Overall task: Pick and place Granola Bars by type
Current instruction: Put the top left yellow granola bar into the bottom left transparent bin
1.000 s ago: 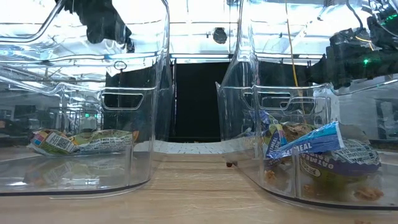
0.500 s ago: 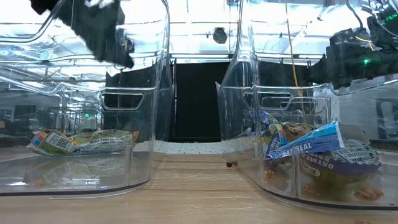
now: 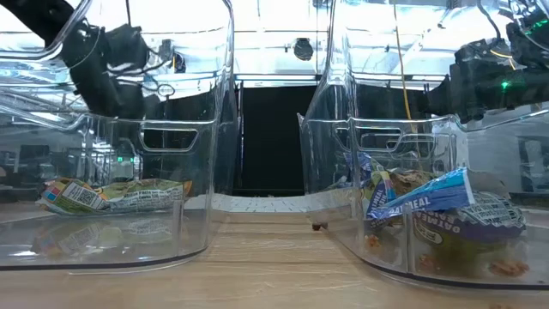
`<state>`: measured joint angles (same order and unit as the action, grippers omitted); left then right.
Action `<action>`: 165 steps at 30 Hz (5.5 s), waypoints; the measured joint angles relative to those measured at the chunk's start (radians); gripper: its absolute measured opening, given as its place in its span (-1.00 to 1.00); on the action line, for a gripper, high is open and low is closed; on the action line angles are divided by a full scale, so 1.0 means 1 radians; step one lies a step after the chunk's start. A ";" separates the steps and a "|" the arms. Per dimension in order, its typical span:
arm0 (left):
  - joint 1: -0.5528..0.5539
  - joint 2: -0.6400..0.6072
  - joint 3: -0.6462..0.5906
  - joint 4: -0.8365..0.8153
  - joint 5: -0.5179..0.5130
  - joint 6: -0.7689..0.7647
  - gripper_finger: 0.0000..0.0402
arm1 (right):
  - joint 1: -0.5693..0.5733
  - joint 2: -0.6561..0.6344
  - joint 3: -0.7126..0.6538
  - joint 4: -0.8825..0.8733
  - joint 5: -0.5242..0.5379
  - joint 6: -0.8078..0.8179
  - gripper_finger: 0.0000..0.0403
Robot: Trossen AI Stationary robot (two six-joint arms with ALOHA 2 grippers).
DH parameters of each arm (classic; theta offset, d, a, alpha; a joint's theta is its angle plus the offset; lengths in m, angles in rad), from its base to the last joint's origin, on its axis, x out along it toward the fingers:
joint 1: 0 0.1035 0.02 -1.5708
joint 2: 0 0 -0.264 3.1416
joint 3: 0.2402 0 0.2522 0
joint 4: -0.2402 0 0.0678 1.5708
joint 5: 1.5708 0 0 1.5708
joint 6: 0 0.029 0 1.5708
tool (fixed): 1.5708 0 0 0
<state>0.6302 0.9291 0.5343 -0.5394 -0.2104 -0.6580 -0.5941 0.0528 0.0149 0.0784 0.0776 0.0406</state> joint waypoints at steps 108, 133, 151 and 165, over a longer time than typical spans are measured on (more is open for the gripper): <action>-0.599 0.494 0.000 1.485 0.369 0.940 -0.98 | 0.000 0.001 0.000 0.133 0.053 0.498 -0.16; -0.584 0.503 0.101 1.418 0.421 0.941 -0.98 | 0.154 0.320 0.079 0.444 -0.334 0.397 -0.16; -0.552 0.655 0.235 1.327 0.435 0.937 -0.98 | 0.497 0.999 0.419 0.712 -0.208 -0.045 -0.16; -0.554 0.655 0.235 1.319 0.475 0.933 -0.98 | 0.503 1.210 0.572 0.724 -0.204 -0.082 0.12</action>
<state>0.0757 1.5841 0.7692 0.7795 0.2649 0.2752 -0.0913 1.2633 0.5871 0.8026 -0.1265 -0.0418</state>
